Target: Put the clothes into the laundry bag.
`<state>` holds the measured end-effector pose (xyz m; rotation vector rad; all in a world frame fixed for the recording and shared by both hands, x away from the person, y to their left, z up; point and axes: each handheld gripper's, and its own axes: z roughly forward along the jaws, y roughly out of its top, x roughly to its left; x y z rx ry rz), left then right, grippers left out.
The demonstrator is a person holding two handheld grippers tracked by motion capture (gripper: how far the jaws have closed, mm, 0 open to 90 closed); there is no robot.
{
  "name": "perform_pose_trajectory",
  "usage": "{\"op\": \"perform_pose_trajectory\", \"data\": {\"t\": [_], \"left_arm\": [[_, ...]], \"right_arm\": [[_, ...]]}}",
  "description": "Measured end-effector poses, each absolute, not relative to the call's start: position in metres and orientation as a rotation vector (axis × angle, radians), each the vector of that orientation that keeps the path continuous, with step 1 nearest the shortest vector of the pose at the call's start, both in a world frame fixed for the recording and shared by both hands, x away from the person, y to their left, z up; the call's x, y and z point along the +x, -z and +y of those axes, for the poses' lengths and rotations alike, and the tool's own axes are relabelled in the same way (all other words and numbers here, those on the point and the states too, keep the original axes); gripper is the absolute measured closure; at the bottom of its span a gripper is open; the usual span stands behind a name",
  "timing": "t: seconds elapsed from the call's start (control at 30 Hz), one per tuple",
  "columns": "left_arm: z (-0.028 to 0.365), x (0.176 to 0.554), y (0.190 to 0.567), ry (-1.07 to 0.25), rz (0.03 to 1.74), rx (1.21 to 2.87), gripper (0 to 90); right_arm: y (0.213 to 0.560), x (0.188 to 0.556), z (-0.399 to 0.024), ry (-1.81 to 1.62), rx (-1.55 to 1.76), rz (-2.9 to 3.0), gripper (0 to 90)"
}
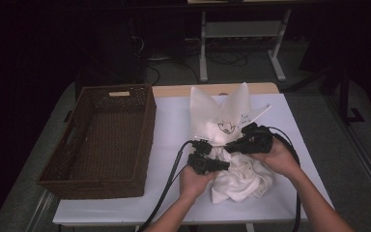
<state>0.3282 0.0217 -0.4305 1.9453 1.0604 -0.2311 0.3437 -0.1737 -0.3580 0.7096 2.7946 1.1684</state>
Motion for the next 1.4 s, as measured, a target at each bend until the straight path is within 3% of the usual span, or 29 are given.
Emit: {"op": "perform_pose_trajectory", "data": {"t": [0.17,0.33,0.57,0.7,0.8,0.93,1.0,1.07,1.13,1.4], "left_arm": [[0.032,0.334,0.412,0.142,1.065,1.828,82.7],[0.034,0.336,0.415,0.122,1.064,1.86,80.8],[0.05,0.32,0.414,0.227,1.036,1.957,48.8],[0.053,0.308,0.415,0.286,1.015,2.032,37.9],[0.045,0.303,0.422,0.31,0.997,2.079,37.8],[0.025,0.306,0.434,0.383,0.948,2.135,43.2],[0.016,0.31,0.437,0.325,0.929,2.144,56.4],[0.013,0.316,0.44,0.314,0.916,2.101,75.6],[0.013,0.32,0.439,0.295,0.924,2.039,86.8],[0.043,0.326,0.405,0.157,0.95,1.894,88.9]], "right_arm": [[0.352,0.338,-0.176,-1.196,0.692,2.796,87.4],[0.352,0.338,-0.175,-1.165,0.699,2.792,87.5],[0.361,0.345,-0.178,-1.178,0.747,2.798,87.3],[0.36,0.346,-0.179,-1.188,0.756,2.79,87.3],[0.361,0.346,-0.177,-1.184,0.751,2.791,87.3],[0.36,0.345,-0.176,-1.179,0.739,2.792,87.2],[0.361,0.345,-0.177,-1.184,0.73,2.802,87.1],[0.361,0.345,-0.177,-1.18,0.725,2.811,87.1],[0.359,0.345,-0.178,-1.169,0.728,2.817,87.1],[0.352,0.335,-0.177,-1.149,0.687,2.818,87.5]]}}
